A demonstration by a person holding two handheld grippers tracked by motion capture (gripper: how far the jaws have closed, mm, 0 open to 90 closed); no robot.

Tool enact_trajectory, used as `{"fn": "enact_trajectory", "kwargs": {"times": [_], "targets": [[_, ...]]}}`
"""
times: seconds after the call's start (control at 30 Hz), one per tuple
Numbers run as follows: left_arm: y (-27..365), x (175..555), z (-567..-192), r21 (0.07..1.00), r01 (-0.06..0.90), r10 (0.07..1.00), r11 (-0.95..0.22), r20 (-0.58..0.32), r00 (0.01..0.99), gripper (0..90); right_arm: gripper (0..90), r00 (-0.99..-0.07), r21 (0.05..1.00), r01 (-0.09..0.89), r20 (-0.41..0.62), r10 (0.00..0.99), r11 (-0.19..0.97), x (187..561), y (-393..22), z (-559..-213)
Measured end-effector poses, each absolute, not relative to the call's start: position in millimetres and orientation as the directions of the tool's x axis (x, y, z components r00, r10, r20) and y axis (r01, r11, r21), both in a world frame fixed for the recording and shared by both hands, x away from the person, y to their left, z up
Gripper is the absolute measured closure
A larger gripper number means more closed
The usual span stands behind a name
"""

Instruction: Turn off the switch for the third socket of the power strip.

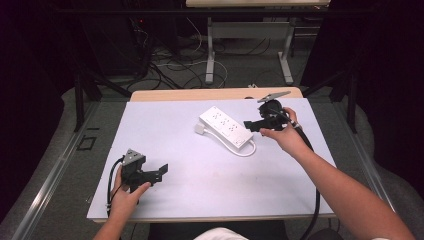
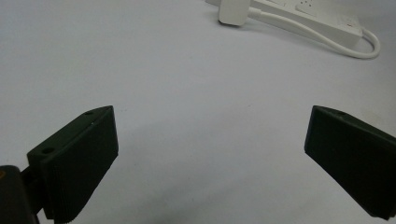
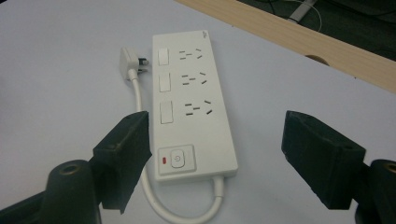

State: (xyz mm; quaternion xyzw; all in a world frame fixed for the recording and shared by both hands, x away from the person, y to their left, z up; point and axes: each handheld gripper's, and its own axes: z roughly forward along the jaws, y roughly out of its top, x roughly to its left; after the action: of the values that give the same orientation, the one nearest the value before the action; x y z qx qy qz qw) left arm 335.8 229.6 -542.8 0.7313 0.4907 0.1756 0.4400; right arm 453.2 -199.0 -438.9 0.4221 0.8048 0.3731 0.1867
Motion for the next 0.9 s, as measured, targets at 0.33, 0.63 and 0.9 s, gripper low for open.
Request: {"fn": "enact_trajectory", "kwargs": {"times": [0.33,0.63,0.9], "targets": [[230.0,336.0,-542.9,0.816,0.563,0.873,-0.133,-0.172,0.457,2.9,23.2,-0.588,0.749,0.523,-0.029,0.809,0.407,467.4,-183.9,-433.6],[231.0,336.3,-543.4,0.815,0.566,0.874,-0.126,-0.178,0.452,3.0,22.1,-0.604,0.743,0.508,-0.053,0.795,0.436,475.8,-166.5,-430.7],[231.3,336.4,-543.4,0.816,0.565,0.875,-0.125,-0.178,0.451,3.2,22.2,-0.614,0.745,0.501,-0.052,0.787,0.440,484.7,-150.0,-429.1]]}}
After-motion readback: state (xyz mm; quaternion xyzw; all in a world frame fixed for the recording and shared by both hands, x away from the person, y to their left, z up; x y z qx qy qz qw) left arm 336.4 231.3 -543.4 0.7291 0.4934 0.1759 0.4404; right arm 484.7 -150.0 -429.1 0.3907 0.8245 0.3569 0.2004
